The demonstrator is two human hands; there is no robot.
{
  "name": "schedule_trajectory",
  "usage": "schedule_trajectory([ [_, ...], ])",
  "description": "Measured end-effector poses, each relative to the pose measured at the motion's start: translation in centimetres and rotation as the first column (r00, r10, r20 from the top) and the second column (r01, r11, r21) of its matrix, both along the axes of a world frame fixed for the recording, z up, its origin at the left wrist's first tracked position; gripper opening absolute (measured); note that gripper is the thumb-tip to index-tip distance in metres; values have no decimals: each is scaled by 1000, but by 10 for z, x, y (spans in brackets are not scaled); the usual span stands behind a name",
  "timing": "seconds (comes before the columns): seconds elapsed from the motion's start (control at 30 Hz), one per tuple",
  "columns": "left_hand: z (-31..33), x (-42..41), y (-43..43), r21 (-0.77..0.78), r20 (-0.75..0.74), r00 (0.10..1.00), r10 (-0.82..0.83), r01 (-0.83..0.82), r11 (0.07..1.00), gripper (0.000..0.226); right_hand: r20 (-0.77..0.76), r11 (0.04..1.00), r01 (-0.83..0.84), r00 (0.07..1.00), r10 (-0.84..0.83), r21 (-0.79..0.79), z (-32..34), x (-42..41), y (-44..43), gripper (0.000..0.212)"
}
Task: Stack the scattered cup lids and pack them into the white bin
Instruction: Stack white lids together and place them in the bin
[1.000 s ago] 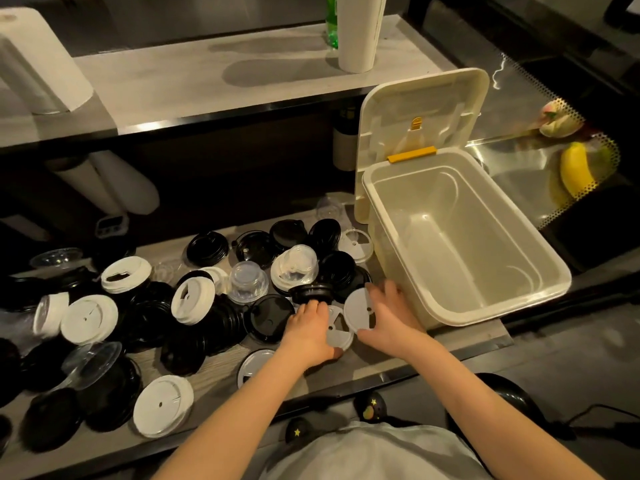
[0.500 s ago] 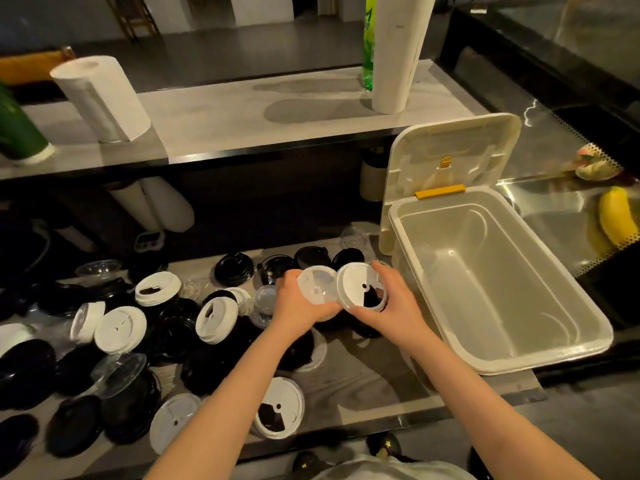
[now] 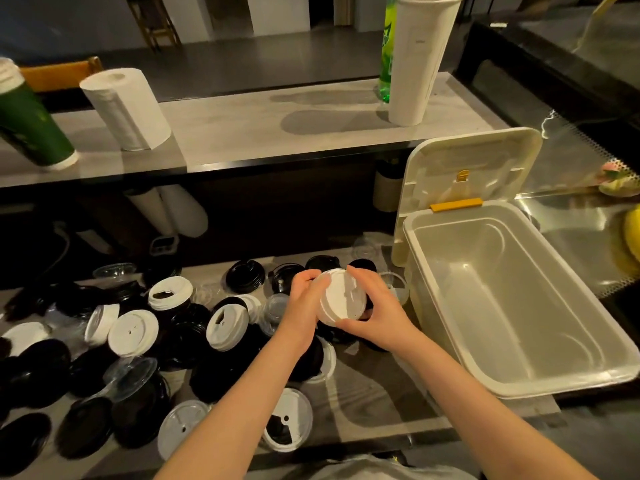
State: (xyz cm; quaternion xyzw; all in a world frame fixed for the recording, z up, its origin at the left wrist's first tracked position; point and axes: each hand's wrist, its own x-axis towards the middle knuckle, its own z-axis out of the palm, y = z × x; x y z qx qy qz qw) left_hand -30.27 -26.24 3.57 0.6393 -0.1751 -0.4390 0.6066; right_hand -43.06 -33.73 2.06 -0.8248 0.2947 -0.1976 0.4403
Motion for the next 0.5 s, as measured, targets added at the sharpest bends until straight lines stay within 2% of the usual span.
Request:
schedule_trajectory([
  [0.1,-4,5,4,-10,50,996,-71,72,997,38,-14,999,-43,999,42,-32,-1,3,-2,85],
  [0.17,-3,9,8,-34,22,998,-59,60,998,38,-5,998,-58,998,58,13,-1,5,-3,84],
  [0.23,-3,16,12,-52,4,999,-38,38,998,33,10,987,-66,998,65,150,-1,9,-2,78],
  [0.33,0,27,19,-84,-4,1000,-9,9,996,23,66,907,-39,998,13,420,-2,18,-2,57],
  [0.43,-3,46,27,-58,30,999,-22,23,998,31,57,919,-16,998,-7,393,3,33,-3,37],
  [0.5,-7,63,34,9,110,991,-76,75,997,33,44,935,-27,999,13,352,7,48,-3,35],
])
